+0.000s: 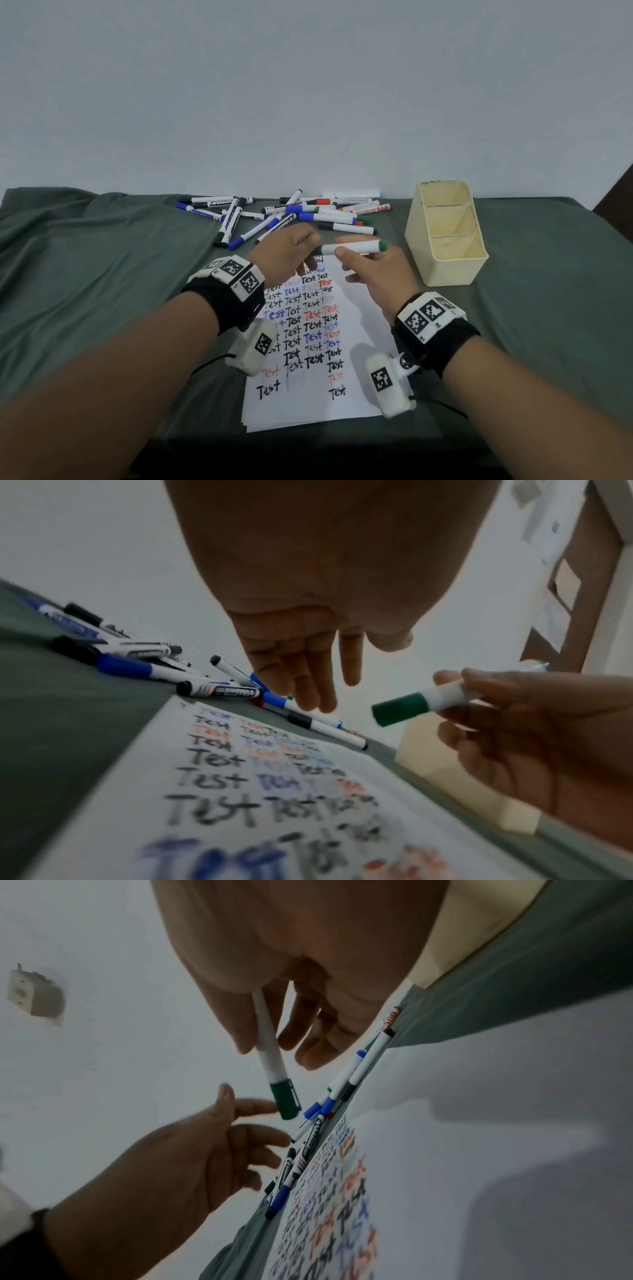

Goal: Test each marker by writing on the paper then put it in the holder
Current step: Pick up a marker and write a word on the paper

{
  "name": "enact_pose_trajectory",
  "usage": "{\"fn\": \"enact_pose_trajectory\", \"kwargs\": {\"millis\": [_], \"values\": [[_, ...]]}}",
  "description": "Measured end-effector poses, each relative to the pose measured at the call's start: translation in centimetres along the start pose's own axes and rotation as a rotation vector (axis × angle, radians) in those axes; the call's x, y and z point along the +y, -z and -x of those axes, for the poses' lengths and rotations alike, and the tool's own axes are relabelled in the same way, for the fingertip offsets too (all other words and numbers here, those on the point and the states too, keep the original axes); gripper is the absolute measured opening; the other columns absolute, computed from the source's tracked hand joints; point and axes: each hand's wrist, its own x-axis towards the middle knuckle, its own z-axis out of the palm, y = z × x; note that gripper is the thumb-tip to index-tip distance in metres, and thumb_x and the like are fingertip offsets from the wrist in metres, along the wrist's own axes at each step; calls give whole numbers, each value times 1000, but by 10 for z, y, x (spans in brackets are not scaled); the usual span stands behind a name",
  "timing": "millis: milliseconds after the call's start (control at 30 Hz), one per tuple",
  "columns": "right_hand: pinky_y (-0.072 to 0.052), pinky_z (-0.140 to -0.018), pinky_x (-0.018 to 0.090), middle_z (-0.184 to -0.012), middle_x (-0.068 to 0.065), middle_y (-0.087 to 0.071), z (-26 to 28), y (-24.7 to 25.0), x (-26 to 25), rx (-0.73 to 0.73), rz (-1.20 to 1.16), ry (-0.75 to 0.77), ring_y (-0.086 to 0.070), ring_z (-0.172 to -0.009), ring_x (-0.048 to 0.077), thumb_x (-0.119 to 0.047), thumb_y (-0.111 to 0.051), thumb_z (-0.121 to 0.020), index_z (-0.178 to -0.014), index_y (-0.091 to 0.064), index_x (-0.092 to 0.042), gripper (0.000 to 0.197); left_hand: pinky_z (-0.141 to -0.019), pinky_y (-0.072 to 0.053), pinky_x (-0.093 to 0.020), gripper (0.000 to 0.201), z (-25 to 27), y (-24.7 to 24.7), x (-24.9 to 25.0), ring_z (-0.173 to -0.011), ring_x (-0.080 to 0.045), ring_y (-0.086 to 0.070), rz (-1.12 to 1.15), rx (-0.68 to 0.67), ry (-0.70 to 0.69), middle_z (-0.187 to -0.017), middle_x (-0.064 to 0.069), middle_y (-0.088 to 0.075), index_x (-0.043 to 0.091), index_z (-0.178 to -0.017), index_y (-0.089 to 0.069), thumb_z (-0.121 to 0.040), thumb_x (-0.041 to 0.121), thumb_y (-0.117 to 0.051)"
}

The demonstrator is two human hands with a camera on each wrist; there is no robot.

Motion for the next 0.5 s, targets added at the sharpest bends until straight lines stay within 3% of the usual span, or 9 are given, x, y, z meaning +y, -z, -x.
{"fn": "enact_pose_trajectory", "kwargs": {"millis": [100,200,267,333,367,433,500], "values": [[-57,-68,24,-81,-7,-77,-1,12,5,44,19,-46,-68,-75,4,-16,-79,-88,-91,-80,-25,10,-70,-48,-32,33,-1,3,-16,-92,-16,-65,-203,-16,21,-104,2,-70,26,-113,-59,-103,50,-39],[-53,-62,20,-86,-11,-76,-1,24,5,86,160,-3,-66,-72,5,-18,-77,-90,-95,-78,-36,19,-102,-43,-40,62,4,0,-36,-126,-20,-49,-546,-116,9,-139,-3,-54,24,-142,-49,-96,65,-42],[-57,-68,27,-94,-14,-75,1,28,4,86,283,8,-67,-79,11,-18,-73,-92,-98,-75,-41,24,-115,-32,-44,79,9,-4,-44,-140,-24,-35,-676,-177,22,-151,-2,-41,26,-152,-35,-89,73,-47],[-58,-87,33,-110,-13,-73,3,25,1,46,402,38,-68,-97,12,-18,-71,-92,-110,-76,-38,27,-117,-28,-45,88,15,-7,-46,-144,-24,-28,-608,-181,-9,-154,1,-35,32,-155,-25,-84,71,-59],[-54,-93,30,-115,-12,-72,5,20,-2,3,467,75,-66,-103,12,-18,-71,-93,-117,-75,-34,29,-117,-26,-43,90,18,-9,-44,-144,-23,-26,-537,-144,-61,-154,2,-34,35,-155,-23,-83,66,-65],[-46,-91,12,-113,-15,-70,11,9,-9,-95,544,147,-64,-101,3,-19,-73,-92,-122,-74,-31,32,-117,-20,-35,85,24,-8,-37,-144,-20,-26,-458,-5,-205,-154,3,-34,35,-155,-26,-85,52,-72],[-47,-83,9,-106,-18,-72,16,-4,-17,-156,475,142,-66,-94,-3,-20,-75,-92,-119,-74,-31,29,-116,-24,-28,66,27,-5,-29,-137,-18,-38,-426,128,-320,-146,1,-47,24,-148,-44,-90,38,-72]]}}
